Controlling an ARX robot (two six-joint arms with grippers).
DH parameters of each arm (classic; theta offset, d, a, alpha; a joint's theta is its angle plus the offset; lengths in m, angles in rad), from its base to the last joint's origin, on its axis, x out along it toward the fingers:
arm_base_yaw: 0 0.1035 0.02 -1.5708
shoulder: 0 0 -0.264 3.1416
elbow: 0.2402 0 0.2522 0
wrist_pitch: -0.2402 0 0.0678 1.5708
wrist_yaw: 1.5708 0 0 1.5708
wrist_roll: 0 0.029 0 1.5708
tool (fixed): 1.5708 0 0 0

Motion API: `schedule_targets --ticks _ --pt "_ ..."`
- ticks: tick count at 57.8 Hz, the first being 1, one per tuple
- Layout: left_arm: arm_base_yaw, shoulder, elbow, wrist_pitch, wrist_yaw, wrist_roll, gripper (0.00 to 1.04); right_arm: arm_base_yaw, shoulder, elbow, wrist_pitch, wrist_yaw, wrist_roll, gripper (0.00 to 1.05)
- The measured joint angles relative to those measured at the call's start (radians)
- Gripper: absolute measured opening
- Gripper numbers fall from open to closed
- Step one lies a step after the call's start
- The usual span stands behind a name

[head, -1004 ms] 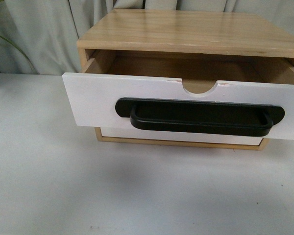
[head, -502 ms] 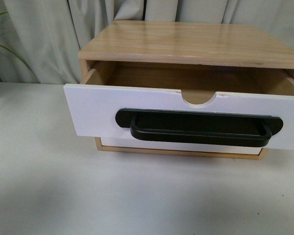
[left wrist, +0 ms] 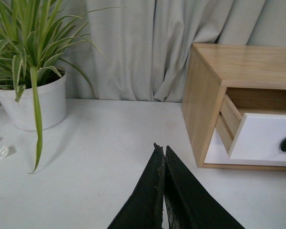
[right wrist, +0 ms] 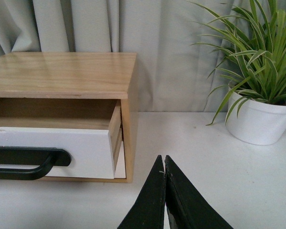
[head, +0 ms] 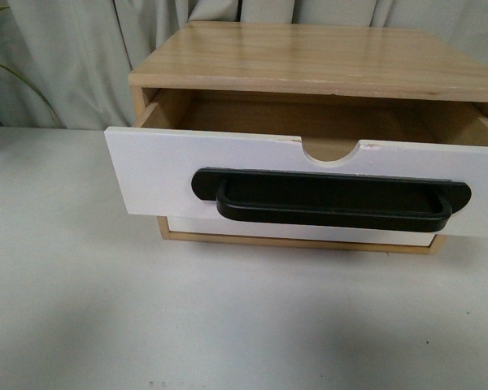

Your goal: Pull drawer

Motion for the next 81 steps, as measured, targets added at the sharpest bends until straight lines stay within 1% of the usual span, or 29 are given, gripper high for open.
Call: schedule_targets --ticks 4,21,29,51,53,55,63,69,71,72,74,75,77,78,81 --pt "-0.004 -0.007 -0.011 0.0 -0.013 -0.001 0.04 0.0 -0.008 -0.009 0.003 0.0 0.001 0.01" --pt "-0.005 -0.059 -0.065 0.004 -0.012 -0.002 0.04 -0.001 -0.036 -0.04 0.007 0.0 0.002 0.01" --pt "-0.005 -0.063 -0.066 0.003 -0.012 -0.002 0.04 -0.001 -0.072 -0.081 0.014 0.0 0.002 0.01" --pt "-0.005 -0.064 -0.066 0.003 -0.011 -0.002 0.04 -0.001 -0.075 -0.082 0.014 0.0 0.002 0.01" --pt "-0.005 -0.064 -0.066 0.003 -0.012 -0.003 0.08 -0.001 -0.075 -0.082 0.014 0.0 0.002 0.01" --pt "-0.005 -0.064 -0.066 0.003 -0.011 -0.003 0.14 -0.001 -0.075 -0.082 0.014 0.0 0.002 0.03" --pt "-0.005 -0.064 -0.066 0.003 -0.012 -0.004 0.39 -0.001 -0.075 -0.082 0.014 0.0 0.002 0.28" --pt "-0.005 -0.064 -0.066 0.003 -0.012 -0.004 0.55 -0.001 -0.075 -0.082 0.014 0.0 0.002 0.44" --pt "-0.005 -0.064 -0.066 0.003 -0.012 -0.004 0.62 -0.001 -0.075 -0.082 0.014 0.0 0.002 0.52" --pt "-0.005 -0.064 -0.066 0.003 -0.012 -0.004 0.64 -0.001 -0.075 -0.082 0.014 0.0 0.002 0.53" --pt "-0.005 -0.064 -0.066 0.003 -0.012 -0.004 0.71 -0.001 -0.075 -0.082 0.014 0.0 0.002 0.6" --pt "-0.005 -0.064 -0.066 0.003 -0.012 -0.004 0.73 -0.001 -0.075 -0.082 0.014 0.0 0.002 0.62" --pt "-0.005 -0.064 -0.066 0.003 -0.012 -0.004 0.8 -0.001 -0.075 -0.082 0.014 0.0 0.002 0.69" --pt "-0.005 -0.064 -0.066 0.003 -0.012 -0.004 0.82 -0.001 -0.075 -0.082 0.014 0.0 0.002 0.7" --pt "-0.005 -0.064 -0.066 0.003 -0.012 -0.004 0.92 -0.001 -0.075 -0.082 0.014 0.0 0.002 0.81"
